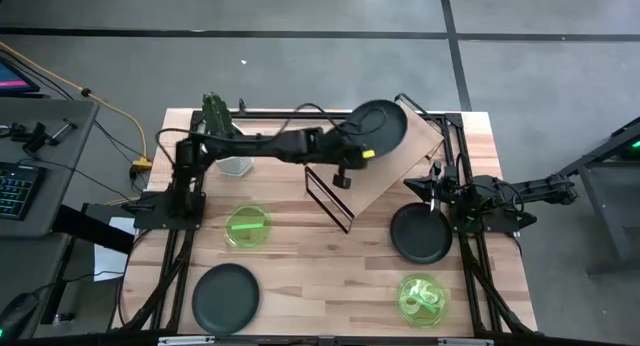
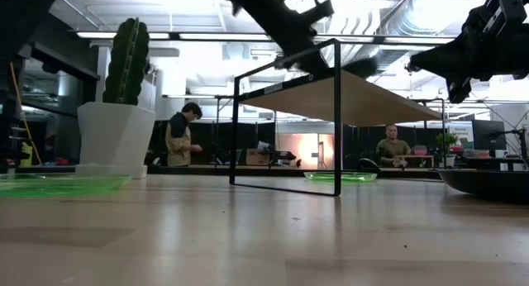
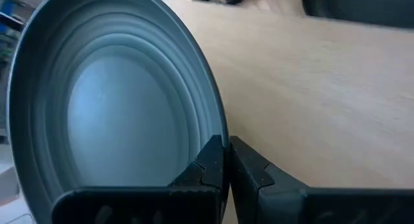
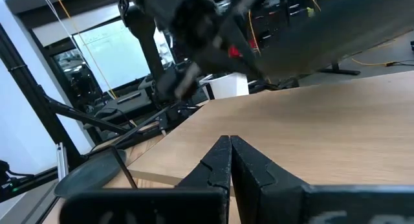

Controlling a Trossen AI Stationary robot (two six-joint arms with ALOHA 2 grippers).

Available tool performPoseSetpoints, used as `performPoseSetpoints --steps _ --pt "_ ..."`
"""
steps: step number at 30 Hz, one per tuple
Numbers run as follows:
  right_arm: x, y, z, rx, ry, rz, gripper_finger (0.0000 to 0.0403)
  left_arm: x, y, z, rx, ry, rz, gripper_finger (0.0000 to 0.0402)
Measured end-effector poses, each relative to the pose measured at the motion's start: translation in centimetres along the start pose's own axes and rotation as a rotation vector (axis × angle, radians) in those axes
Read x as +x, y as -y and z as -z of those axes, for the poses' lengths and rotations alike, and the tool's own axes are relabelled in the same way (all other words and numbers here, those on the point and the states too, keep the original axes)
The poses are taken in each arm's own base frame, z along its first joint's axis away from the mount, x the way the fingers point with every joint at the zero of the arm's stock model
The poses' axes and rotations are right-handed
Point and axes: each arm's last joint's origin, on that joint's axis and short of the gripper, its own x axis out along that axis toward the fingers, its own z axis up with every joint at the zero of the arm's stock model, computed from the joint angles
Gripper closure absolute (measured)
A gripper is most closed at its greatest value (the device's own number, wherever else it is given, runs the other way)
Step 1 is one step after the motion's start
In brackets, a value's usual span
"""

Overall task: Place and stack plates onto a shelf
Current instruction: Put the top black plate on the shelf

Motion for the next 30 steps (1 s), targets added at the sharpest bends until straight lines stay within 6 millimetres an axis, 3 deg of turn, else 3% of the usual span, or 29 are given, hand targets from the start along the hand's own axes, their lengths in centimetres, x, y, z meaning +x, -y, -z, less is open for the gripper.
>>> performPoseSetpoints --steps 8,15,30 --pt "0.0 0.0 0.0 0.000 0.000 0.000 0.0402 2.8 1.8 -0.7 0.067 0.023 -0.004 0.0401" --pt "0.0 0.0 0.0 0.000 0.000 0.000 0.0402 2.7 2.5 -1.4 0.091 0.054 0.000 0.0396" --pt "0.0 0.0 0.0 0.000 0.000 0.000 0.0402 2.7 2.5 -1.4 0.087 0.057 -0.002 0.0324"
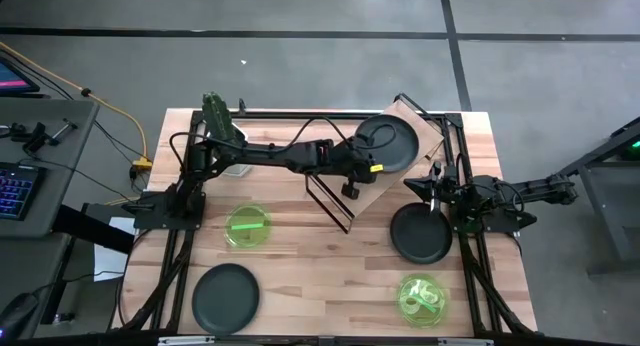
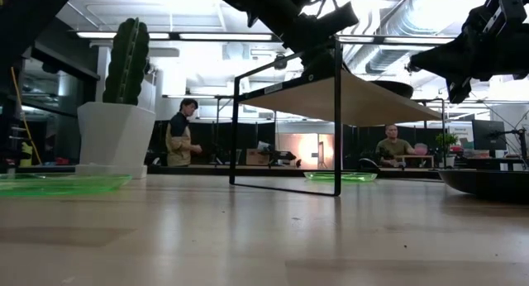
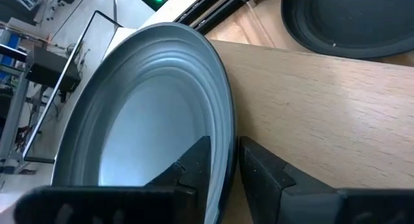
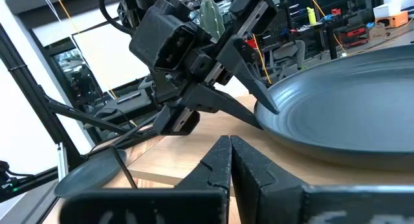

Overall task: Place and stack plates onto a shelf
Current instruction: Put the top black plate on the shelf

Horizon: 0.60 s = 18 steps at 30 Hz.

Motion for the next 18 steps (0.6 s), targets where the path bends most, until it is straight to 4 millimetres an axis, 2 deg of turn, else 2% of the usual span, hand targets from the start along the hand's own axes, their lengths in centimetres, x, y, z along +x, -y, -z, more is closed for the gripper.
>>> performPoseSetpoints --steps 11,18 --pt "0.0 0.0 0.0 0.000 0.000 0.000 0.0402 -1.1 -1.2 -1.0 -0.052 -0.020 -0.025 0.0259" --pt "0.0 0.0 0.0 0.000 0.000 0.000 0.0402 -2.6 -2.0 -2.5 -0.077 -0.033 -0.022 0.0243"
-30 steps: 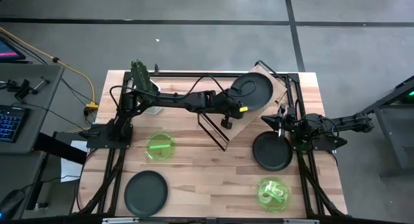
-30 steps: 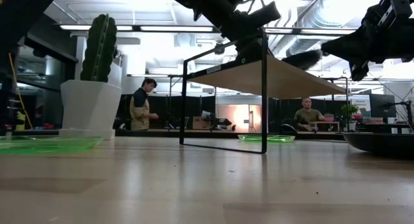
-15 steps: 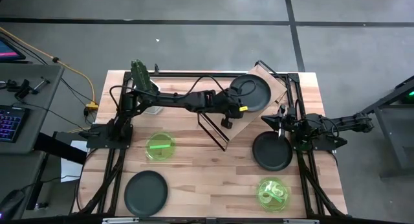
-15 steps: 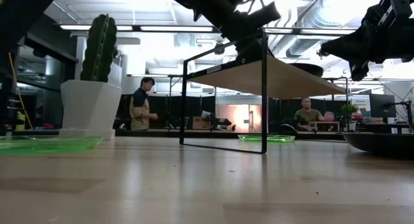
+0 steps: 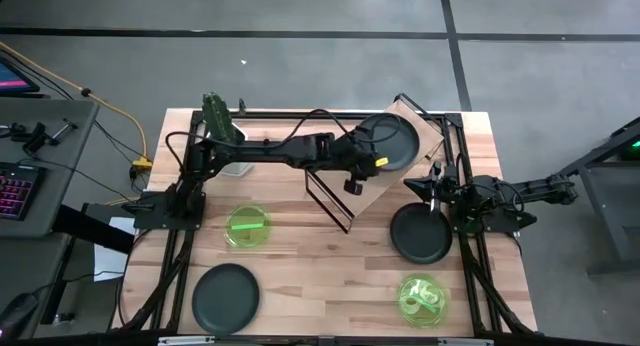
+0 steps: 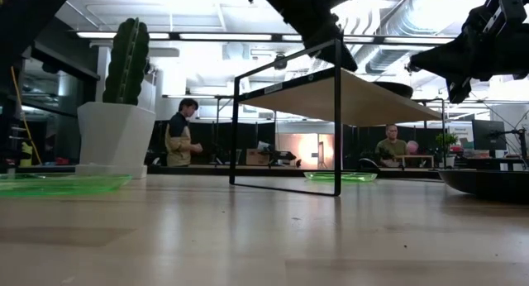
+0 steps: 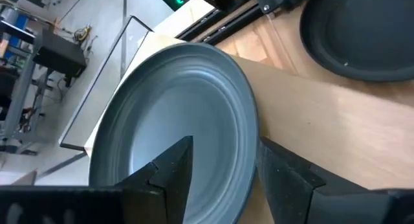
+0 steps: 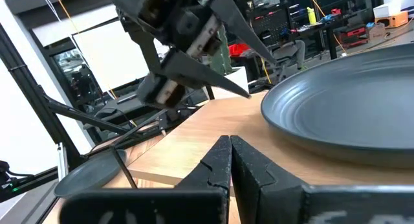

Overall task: Place and stack plates onto a shelf
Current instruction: Put the top black plate on the shelf

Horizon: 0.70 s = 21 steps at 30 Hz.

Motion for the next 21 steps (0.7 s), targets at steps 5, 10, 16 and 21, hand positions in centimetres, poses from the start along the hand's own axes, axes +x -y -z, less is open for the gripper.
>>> performPoseSetpoints --steps 5,10,16,21 --pt "0.0 0.0 0.0 0.000 0.000 0.000 0.0402 -0.8 0.1 -0.6 -0.027 -0.029 0.034 0.0243" --pt "0.0 0.0 0.0 0.000 -0.001 0.000 0.0402 -1.9 0.6 -1.2 -0.020 -0.064 0.077 0.0243" --pt "0.0 0.0 0.0 0.000 0.000 0.000 0.0402 -5.5 -0.2 -2.2 -0.044 -0.067 0.094 0.0243" --pt "0.0 0.0 0.0 -0.001 -0.003 0.001 0.0402 -9.5 -2.1 -2.5 -0.156 -0.008 0.105 0.0243"
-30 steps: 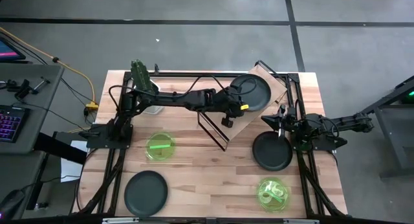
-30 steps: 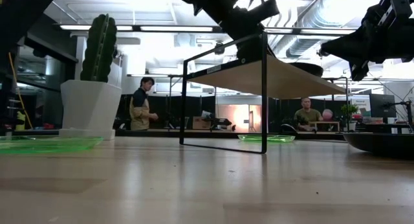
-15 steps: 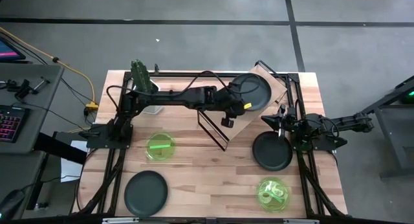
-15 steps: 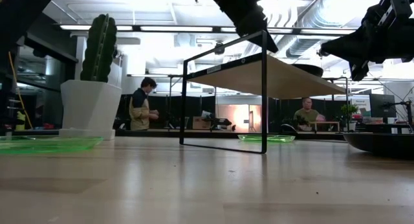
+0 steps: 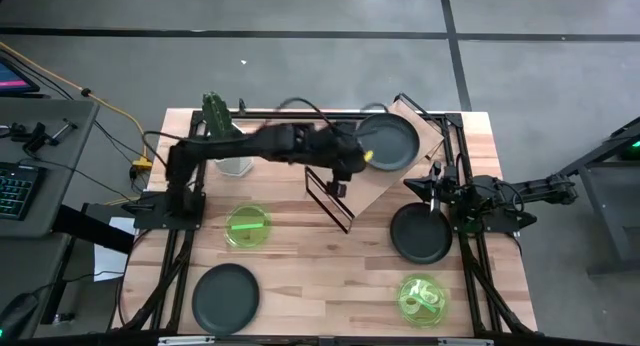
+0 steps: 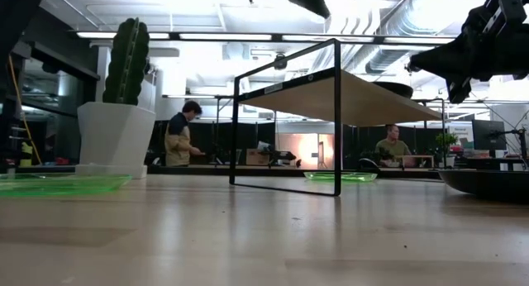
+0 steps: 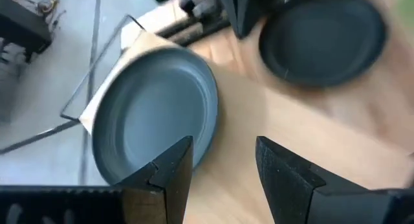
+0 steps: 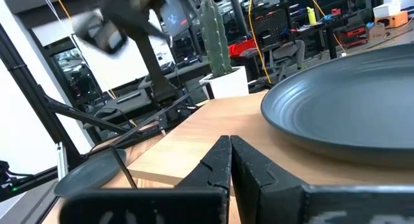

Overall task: Place and stack plates onto a shelf
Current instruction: Put the top black plate on the shelf

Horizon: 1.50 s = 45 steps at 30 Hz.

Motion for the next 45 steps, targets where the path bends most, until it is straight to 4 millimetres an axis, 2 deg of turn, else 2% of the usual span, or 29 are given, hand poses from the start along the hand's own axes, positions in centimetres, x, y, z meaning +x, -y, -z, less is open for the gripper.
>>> performPoseSetpoints --steps 5,8,12,15,22,26,35,37,41,45 --pt "0.0 0.0 0.0 -0.002 -0.005 0.001 0.0402 -4.7 -1.5 0.6 -0.143 0.132 0.165 0.0243" --pt "0.0 0.0 0.1 -0.003 -0.007 0.001 0.0402 -6.2 -1.4 1.6 -0.171 0.206 0.225 0.0243" --pt "0.1 0.0 0.1 -0.007 -0.015 0.004 0.0402 -7.7 0.4 3.8 -0.179 0.312 0.219 0.0243" --pt "0.1 0.0 0.2 -0.009 -0.019 0.006 0.0402 -8.3 2.3 6.6 -0.214 0.390 0.198 0.0243" --pt "0.1 0.0 0.2 -0.009 -0.019 0.006 0.0402 -10.1 6.9 13.0 -0.308 0.499 0.020 0.0243" --pt "0.1 0.0 0.2 -0.009 -0.019 0.006 0.0402 -10.8 8.8 15.3 -0.336 0.553 -0.033 0.0243" --pt "0.1 0.0 0.1 -0.005 -0.015 0.005 0.0402 -12.4 10.8 17.3 -0.374 0.662 -0.006 0.0243" --pt "0.1 -0.1 -0.1 0.046 0.009 -0.004 0.0402 -12.6 11.0 17.5 -0.371 0.665 0.000 0.0243" --pt "0.0 -0.4 -1.4 0.295 0.142 -0.026 0.0402 -12.8 11.0 17.4 -0.365 0.678 -0.001 0.0243" --pt "-0.3 -1.2 -3.1 0.240 0.265 -0.203 0.0402 -12.8 11.0 17.4 -0.362 0.675 -0.002 0.0243"
